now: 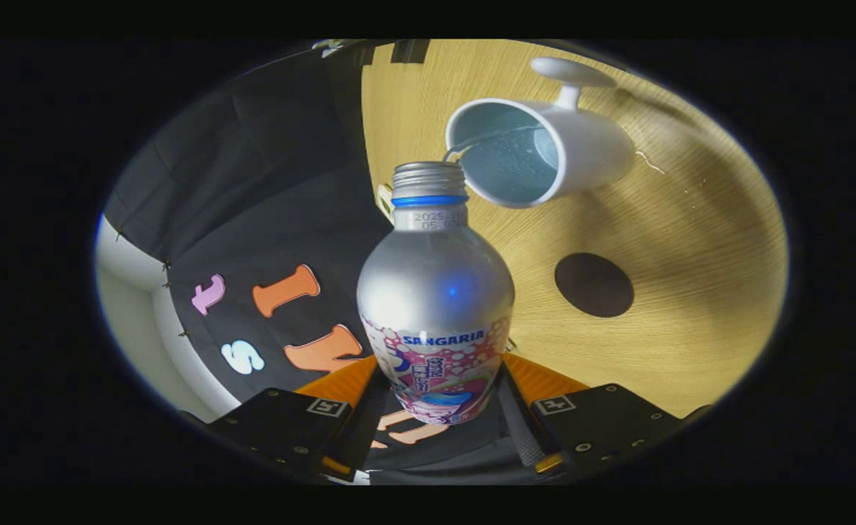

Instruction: Take the bottle from table, then pour the juice into the cup, finally place the bottle on the coaster

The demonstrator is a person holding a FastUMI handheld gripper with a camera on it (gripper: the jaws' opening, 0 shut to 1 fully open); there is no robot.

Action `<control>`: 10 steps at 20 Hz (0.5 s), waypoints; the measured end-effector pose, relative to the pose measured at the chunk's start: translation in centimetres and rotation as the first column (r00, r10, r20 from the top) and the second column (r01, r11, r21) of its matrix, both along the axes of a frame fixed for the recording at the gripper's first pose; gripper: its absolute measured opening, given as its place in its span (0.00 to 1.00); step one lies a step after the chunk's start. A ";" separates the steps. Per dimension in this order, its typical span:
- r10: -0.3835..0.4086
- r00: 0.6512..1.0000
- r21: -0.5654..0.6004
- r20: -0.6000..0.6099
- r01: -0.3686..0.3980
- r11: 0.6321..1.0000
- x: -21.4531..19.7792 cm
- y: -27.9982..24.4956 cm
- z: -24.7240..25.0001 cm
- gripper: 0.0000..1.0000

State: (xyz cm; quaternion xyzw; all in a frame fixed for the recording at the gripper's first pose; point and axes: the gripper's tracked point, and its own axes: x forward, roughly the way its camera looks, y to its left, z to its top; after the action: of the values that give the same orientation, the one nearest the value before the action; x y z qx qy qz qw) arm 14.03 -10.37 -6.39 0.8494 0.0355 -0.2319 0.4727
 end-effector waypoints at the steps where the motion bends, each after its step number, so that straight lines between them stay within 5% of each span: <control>1: 0.000 1.000 0.006 0.000 0.000 1.000 -0.1 0.1 0.1 0.77; 10: -0.004 1.000 0.044 -0.005 0.005 0.999 -0.3 0.3 0.2 0.77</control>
State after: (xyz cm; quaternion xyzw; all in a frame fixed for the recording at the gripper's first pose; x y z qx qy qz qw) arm 13.73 -10.09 -6.22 0.8592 0.0397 -0.2340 0.4532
